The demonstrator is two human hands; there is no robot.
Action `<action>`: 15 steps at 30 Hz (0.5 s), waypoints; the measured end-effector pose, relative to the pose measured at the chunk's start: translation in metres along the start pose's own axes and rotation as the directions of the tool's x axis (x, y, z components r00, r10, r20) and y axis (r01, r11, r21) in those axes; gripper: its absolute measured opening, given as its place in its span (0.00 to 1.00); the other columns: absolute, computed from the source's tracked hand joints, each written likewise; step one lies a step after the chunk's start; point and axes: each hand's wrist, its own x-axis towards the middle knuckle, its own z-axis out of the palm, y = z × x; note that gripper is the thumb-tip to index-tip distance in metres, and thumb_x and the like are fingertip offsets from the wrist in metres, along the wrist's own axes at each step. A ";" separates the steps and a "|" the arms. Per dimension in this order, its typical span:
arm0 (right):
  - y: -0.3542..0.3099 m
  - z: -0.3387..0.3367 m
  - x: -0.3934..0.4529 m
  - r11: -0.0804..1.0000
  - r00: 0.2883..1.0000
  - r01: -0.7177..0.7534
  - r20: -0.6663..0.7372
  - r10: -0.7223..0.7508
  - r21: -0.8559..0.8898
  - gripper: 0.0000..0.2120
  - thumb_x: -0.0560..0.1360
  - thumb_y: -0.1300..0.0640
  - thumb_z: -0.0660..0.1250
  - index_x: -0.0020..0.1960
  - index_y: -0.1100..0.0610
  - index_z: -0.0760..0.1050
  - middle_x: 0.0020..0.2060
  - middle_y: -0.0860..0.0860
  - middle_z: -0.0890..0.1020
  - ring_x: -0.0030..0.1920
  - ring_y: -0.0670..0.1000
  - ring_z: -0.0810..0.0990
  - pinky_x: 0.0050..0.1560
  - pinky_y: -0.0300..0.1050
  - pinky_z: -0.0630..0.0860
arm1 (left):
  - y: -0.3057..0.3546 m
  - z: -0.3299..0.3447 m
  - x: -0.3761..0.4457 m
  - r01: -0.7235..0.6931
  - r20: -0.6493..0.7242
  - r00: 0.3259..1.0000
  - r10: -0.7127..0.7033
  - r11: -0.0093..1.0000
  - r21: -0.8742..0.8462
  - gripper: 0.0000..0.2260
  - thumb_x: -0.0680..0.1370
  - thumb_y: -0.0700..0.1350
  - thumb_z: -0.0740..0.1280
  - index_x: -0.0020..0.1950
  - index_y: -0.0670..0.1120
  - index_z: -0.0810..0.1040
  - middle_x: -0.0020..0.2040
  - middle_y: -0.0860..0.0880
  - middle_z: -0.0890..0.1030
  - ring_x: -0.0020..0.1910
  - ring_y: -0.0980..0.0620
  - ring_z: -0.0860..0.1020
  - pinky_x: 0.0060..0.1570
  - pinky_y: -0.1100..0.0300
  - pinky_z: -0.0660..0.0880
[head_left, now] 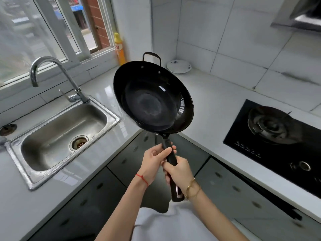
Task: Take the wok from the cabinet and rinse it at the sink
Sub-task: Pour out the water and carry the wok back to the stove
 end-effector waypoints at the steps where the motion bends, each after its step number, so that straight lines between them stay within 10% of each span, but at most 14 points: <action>1: 0.000 -0.008 0.001 1.000 1.000 -0.006 -0.004 0.007 0.019 0.13 0.76 0.62 0.64 0.33 0.59 0.71 0.22 0.53 0.74 0.20 0.52 0.72 0.23 0.42 0.71 | -0.002 0.008 0.005 0.009 0.013 1.000 -0.009 1.000 0.004 0.12 0.78 0.42 0.68 0.59 0.38 0.80 0.52 0.41 0.84 0.40 0.49 0.83 0.32 0.62 0.79; 15: 0.026 -0.084 0.004 0.995 0.922 -0.057 -0.387 0.023 -0.078 0.07 0.76 0.60 0.64 0.39 0.58 0.72 0.17 0.47 0.73 0.16 0.51 0.71 0.21 0.41 0.68 | -0.034 0.092 0.062 0.159 0.339 0.925 -0.171 0.985 0.065 0.12 0.79 0.37 0.65 0.61 0.35 0.78 0.55 0.40 0.83 0.55 0.45 0.80 0.61 0.48 0.76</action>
